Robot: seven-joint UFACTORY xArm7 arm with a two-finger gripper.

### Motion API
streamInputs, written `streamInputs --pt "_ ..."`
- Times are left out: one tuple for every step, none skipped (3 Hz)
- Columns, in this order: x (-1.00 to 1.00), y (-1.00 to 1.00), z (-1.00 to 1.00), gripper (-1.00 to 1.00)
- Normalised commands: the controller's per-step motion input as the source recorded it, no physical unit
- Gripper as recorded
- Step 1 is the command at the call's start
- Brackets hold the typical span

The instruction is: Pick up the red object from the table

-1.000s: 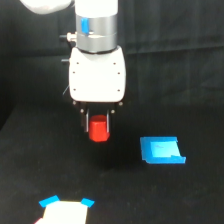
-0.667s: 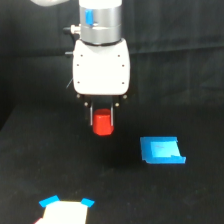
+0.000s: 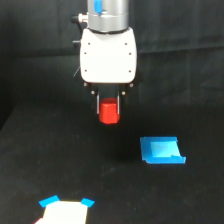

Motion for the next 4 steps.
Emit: streamInputs --pt "0.77 -0.32 0.76 -1.0" --pt "0.69 -0.33 0.12 -1.0" --pt "0.04 -0.24 -0.38 -1.0" --pt "0.27 -0.04 -0.48 -1.0"
